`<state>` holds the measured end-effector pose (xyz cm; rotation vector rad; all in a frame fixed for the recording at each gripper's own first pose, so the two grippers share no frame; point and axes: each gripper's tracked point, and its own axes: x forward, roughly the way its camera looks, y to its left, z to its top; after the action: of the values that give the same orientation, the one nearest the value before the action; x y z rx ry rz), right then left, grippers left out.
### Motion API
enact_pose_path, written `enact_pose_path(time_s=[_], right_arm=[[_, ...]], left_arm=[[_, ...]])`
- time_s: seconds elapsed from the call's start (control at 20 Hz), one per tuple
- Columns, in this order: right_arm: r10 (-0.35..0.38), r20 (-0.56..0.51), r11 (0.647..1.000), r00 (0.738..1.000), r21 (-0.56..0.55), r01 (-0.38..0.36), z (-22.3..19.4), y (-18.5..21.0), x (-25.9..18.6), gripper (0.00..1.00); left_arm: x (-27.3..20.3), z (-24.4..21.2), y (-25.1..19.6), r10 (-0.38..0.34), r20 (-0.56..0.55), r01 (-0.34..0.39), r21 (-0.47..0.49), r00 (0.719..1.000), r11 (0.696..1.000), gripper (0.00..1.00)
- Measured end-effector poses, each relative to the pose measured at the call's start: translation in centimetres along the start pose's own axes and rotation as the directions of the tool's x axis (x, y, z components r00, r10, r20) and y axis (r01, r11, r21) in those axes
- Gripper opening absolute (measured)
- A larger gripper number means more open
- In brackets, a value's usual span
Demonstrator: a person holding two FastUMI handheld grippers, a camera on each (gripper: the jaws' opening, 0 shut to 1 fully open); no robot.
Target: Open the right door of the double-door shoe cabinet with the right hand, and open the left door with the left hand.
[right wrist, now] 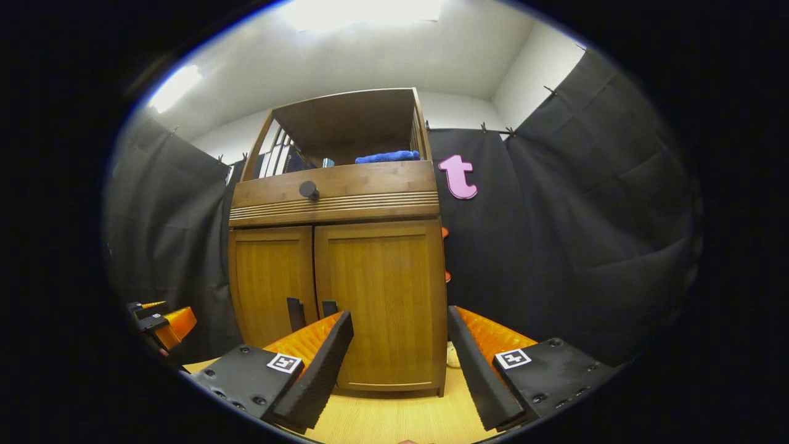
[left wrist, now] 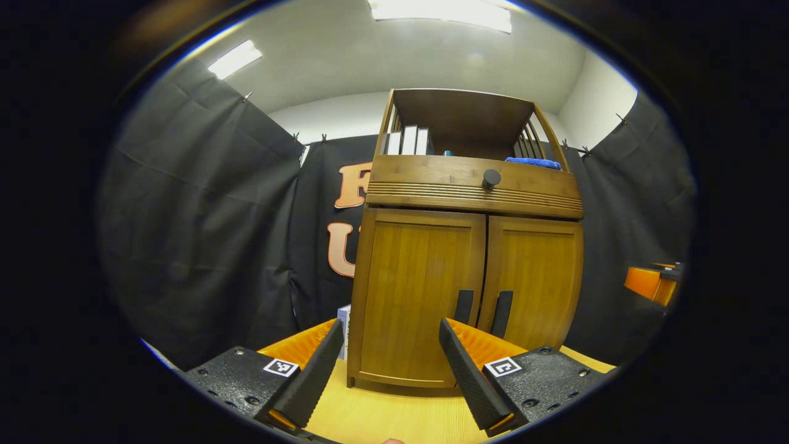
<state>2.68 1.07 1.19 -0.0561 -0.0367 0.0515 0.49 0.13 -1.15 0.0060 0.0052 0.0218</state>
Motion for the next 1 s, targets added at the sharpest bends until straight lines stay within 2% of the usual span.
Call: enact_pose_path(time_s=[0.1, 0.15, 0.2, 0.3, 0.35, 0.4, 0.5, 0.55, 0.6, 0.65, 0.7, 0.85, 0.9, 1.0], right_arm=[[0.025, 0.018, 1.0, 1.0, -0.019, -0.024, 1.0, 1.1, 1.6, 0.98], [0.033, 0.024, 0.999, 0.999, -0.025, -0.033, 1.4, 1.5, 2.5, 0.94], [0.039, 0.028, 0.999, 0.999, -0.033, -0.038, 1.7, 2.0, 3.5, 0.94], [0.059, 0.033, 0.997, 0.998, -0.043, -0.058, 2.1, 3.6, 6.1, 0.94], [0.075, 0.026, 0.997, 0.997, -0.037, -0.074, 2.1, 4.7, 7.5, 0.94], [0.096, 0.016, 0.995, 0.995, -0.028, -0.096, 2.0, 5.7, 8.8, 0.98], [0.126, -0.001, 0.992, 0.992, -0.012, -0.126, 1.2, 7.5, 11.5, 0.94], [0.134, -0.004, 0.991, 0.991, -0.01, -0.134, 0.8, 8.1, 12.7, 1.0], [0.141, -0.009, 0.99, 0.99, -0.014, -0.141, 0.3, 8.8, 13.8, 0.97], [0.146, -0.015, 0.989, 0.989, -0.021, -0.147, -0.2, 9.4, 14.7, 0.94], [0.154, -0.02, 0.988, 0.988, -0.026, -0.154, -0.7, 10.1, 15.6, 1.0], [0.15, -0.059, 0.988, 0.987, -0.026, -0.152, -2.6, 11.2, 17.8, 0.98], [0.149, -0.079, 0.988, 0.986, -0.02, -0.151, -3.5, 11.5, 18.5, 0.94], [0.148, -0.107, 0.988, 0.983, -0.017, -0.151, -5.2, 12.0, 19.7, 0.98]], left_arm=[[0.1, -0.5, 0.2, 0.005, -0.008, -0.005, 0.0, 1.0, 1.0, 0.92], [0.2, -0.8, 0.3, 0.006, -0.012, -0.006, 0.0, 1.0, 1.0, 0.92], [0.3, -1.1, 0.3, 0.005, -0.015, -0.005, 0.0, 1.0, 1.0, 0.95], [0.4, -1.4, 0.5, 0.008, -0.019, -0.008, 0.01, 1.0, 1.0, 0.95], [0.3, -1.5, 0.6, 0.012, -0.019, -0.012, 0.016, 1.0, 1.0, 0.92], [0.4, -1.7, 0.7, 0.016, -0.02, -0.015, 0.018, 1.0, 1.0, 0.92], [0.4, -2.2, 0.9, 0.016, -0.027, -0.016, 0.016, 1.0, 1.0, 0.95], [0.4, -2.4, 1.0, 0.019, -0.031, -0.019, 0.016, 0.999, 1.0, 0.95], [0.5, -2.5, 1.1, 0.025, -0.034, -0.024, 0.016, 0.999, 1.0, 0.92], [0.5, -2.7, 1.2, 0.03, -0.038, -0.029, 0.016, 0.999, 0.999, 0.95], [0.4, -2.9, 1.2, 0.032, -0.042, -0.031, 0.017, 0.999, 0.999, 0.92], [0.6, -3.4, 1.5, 0.044, -0.046, -0.044, 0.02, 0.998, 0.999, 0.95], [0.6, -3.4, 1.6, 0.047, -0.046, -0.046, 0.018, 0.998, 0.999, 0.95], [0.7, -3.5, 1.6, 0.052, -0.043, -0.051, 0.014, 0.998, 0.999, 0.95]])
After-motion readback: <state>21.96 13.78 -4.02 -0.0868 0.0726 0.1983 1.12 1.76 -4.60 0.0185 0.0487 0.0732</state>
